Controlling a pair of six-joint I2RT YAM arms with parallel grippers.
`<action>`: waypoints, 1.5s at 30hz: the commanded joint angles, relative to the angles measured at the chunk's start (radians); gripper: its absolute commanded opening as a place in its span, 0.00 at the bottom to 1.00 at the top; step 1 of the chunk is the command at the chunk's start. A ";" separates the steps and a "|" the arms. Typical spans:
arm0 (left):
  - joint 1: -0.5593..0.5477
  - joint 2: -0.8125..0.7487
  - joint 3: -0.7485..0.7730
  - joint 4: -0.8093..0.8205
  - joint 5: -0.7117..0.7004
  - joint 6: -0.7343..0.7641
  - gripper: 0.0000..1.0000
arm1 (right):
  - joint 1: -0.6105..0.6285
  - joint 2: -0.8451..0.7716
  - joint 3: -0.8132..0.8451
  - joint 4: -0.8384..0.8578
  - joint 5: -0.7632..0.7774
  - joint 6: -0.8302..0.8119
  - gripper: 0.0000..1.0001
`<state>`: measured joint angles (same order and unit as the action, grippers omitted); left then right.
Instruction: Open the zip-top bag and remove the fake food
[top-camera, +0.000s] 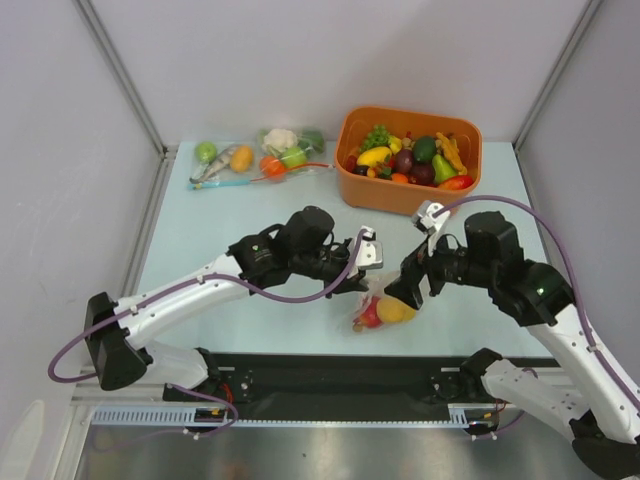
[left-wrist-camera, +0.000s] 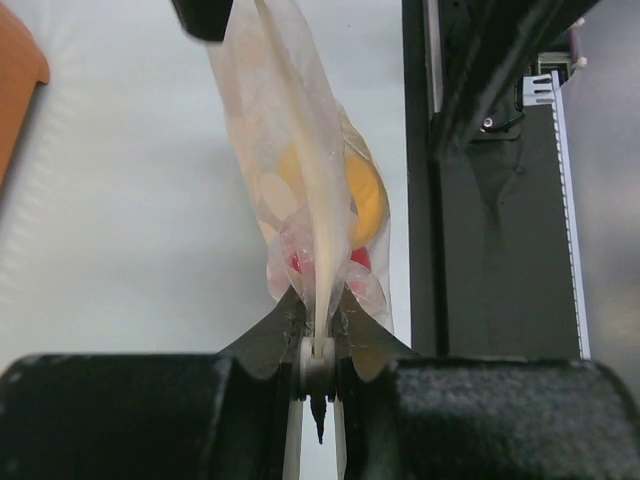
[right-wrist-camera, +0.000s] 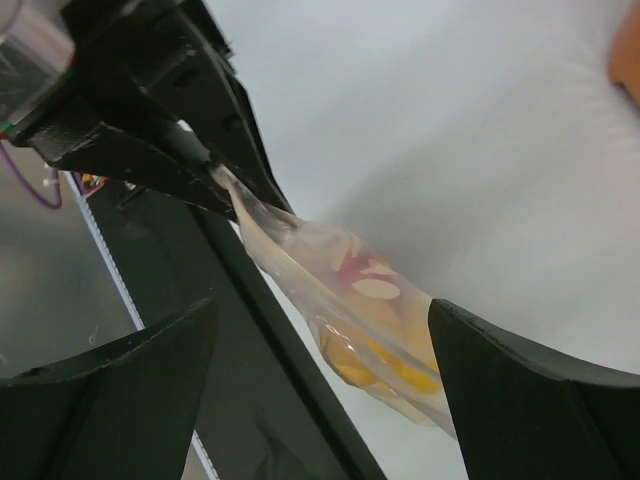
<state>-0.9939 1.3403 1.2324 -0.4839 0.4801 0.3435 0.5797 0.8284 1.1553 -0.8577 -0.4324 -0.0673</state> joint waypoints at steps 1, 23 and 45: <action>0.006 -0.032 -0.013 0.004 0.078 0.038 0.00 | 0.071 0.000 -0.048 0.141 -0.033 -0.063 0.92; 0.029 -0.098 -0.157 0.347 0.094 -0.256 0.43 | 0.097 0.040 -0.175 0.203 -0.074 -0.005 0.00; 0.106 -0.184 -0.410 0.631 0.092 -0.494 0.74 | -0.012 0.023 -0.200 0.350 -0.229 0.146 0.00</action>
<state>-0.8932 1.1427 0.8204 0.0265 0.5537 -0.1116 0.5716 0.8600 0.9482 -0.5777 -0.6067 0.0353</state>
